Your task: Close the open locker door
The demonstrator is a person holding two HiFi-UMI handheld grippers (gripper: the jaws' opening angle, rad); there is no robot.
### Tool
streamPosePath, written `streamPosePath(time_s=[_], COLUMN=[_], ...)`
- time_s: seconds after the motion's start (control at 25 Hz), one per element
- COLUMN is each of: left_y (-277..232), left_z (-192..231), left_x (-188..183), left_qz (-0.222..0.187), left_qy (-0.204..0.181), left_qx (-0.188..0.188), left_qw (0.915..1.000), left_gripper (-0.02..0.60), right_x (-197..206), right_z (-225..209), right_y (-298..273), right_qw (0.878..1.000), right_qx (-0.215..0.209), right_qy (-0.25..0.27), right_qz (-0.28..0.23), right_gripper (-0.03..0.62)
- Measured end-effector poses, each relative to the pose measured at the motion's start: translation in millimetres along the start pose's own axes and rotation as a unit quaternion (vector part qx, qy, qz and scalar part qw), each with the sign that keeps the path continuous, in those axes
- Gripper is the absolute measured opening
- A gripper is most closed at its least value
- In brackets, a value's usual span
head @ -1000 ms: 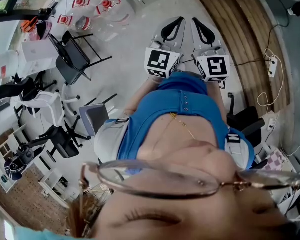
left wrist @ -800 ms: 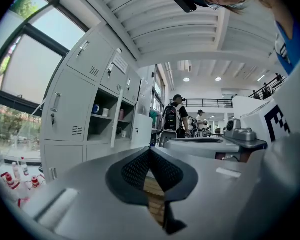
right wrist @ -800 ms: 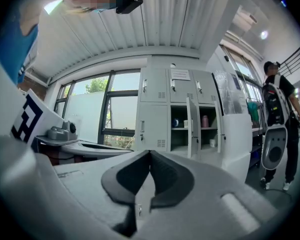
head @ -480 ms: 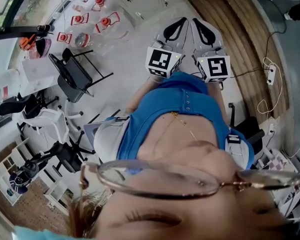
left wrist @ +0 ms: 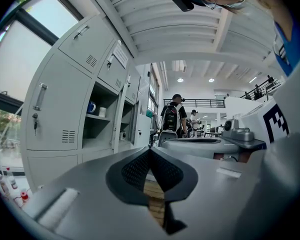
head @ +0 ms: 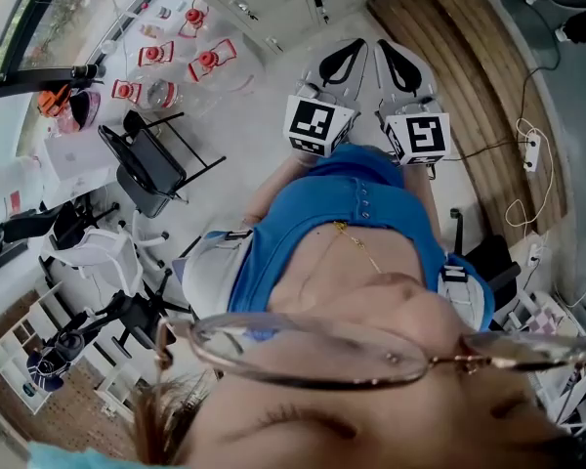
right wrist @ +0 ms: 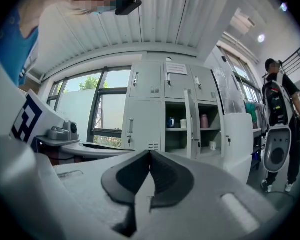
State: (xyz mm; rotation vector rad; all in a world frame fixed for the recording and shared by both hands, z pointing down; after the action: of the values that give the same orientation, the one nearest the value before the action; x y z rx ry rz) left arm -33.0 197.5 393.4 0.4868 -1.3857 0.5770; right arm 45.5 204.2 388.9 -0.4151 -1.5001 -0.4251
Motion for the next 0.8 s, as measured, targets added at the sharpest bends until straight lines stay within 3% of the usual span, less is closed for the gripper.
streamPosePath(time_s=[0.8], left_y=[-12], left_z=[35], left_x=[1], left_qz=[0.008], left_qy=[0.008], left_qx=[-0.006], left_qw=[0.9999], left_gripper=[0.000], right_x=[5], right_z=[-3], right_y=[-35], right_qw=[1.000], right_qx=[0.001], right_qy=[-0.011], right_qz=[0.015], right_gripper=[0.002])
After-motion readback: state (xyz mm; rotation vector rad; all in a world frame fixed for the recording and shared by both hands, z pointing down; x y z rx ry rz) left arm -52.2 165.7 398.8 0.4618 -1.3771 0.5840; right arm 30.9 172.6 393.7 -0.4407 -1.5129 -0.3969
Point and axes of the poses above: the fingertips, and each gripper's own axes: y backward along the fingers, z to its left, x out of its underside, the point moved 5 cm from there along y, backward along the fingers, and after that the axes turned 1 degree about -z, right-handed, at the moved point
